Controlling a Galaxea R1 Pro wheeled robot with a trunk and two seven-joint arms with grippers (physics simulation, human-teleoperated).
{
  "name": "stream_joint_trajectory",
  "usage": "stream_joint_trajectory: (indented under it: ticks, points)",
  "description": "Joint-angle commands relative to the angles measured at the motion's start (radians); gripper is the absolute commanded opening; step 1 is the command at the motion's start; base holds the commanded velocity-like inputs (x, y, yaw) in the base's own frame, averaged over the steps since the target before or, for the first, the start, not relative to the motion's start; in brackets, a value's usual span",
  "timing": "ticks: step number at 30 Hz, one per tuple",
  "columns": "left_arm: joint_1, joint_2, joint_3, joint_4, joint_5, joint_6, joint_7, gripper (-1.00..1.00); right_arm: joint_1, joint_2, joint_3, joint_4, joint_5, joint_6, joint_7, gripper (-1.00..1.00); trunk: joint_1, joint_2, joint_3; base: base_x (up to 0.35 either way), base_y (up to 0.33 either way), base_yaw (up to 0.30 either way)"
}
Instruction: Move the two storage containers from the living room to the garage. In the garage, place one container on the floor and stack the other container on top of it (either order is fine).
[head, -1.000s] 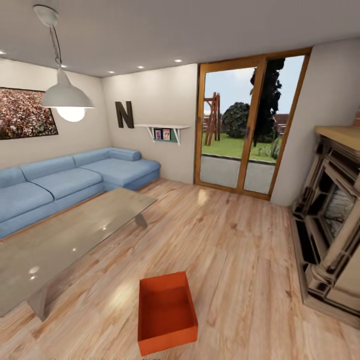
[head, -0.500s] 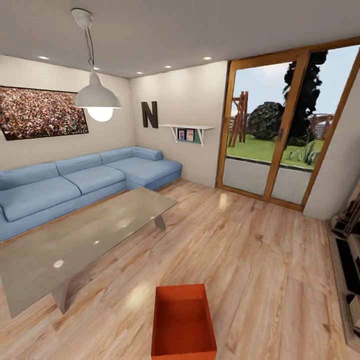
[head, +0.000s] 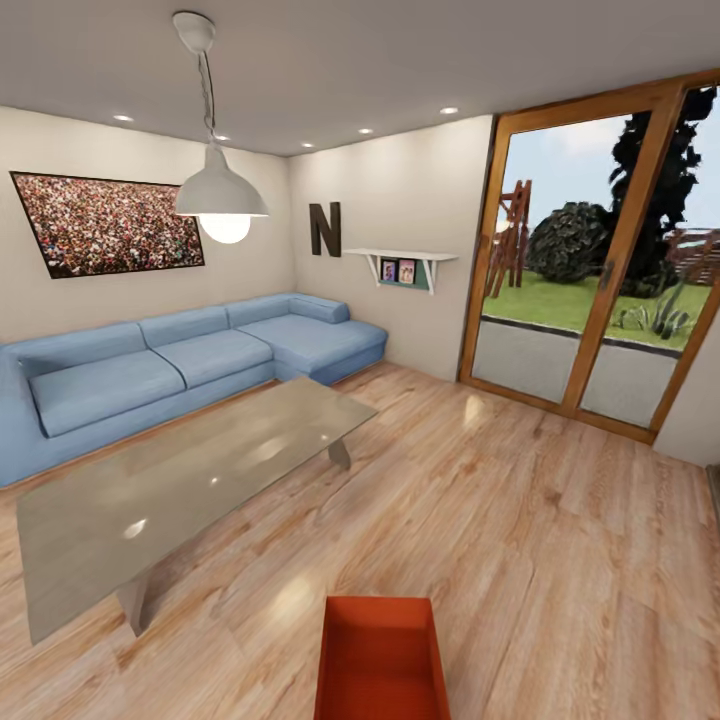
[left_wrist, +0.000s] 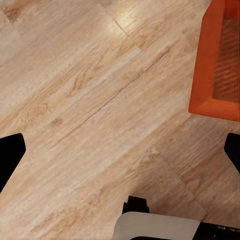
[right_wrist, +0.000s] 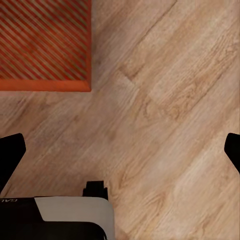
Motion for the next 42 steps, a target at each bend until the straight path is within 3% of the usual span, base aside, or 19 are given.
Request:
stream_joint_trajectory:
  ticks: [1, 12, 27, 42]
  points:
    - [-0.002, 0.000, 0.006, 0.005, 0.001, -0.008, -0.002, 1.00, -0.002, 0.000, 0.005, 0.005, -0.004, -0.008, 0.000, 1.00, 0.001, -0.002, -0.002, 0.022, -0.004, -0.008]
    - [-0.002, 0.000, 0.006, 0.005, 0.001, -0.008, -0.002, 1.00, -0.002, 0.000, 0.005, 0.005, -0.004, -0.008, 0.000, 1.00, 0.001, -0.002, -0.001, 0.002, 0.000, -0.213]
    - [-0.002, 0.000, 0.006, 0.005, 0.002, -0.007, 0.003, 1.00, -0.002, 0.000, 0.005, 0.005, -0.004, -0.008, 0.000, 1.00, 0.001, -0.002, -0.001, 0.187, -0.113, -0.008]
    - [-0.002, 0.000, 0.006, 0.005, 0.002, -0.009, 0.001, 1.00, -0.002, 0.000, 0.005, 0.005, -0.004, -0.008, 0.000, 1.00, 0.001, -0.002, 0.000, 0.015, -0.005, -0.042]
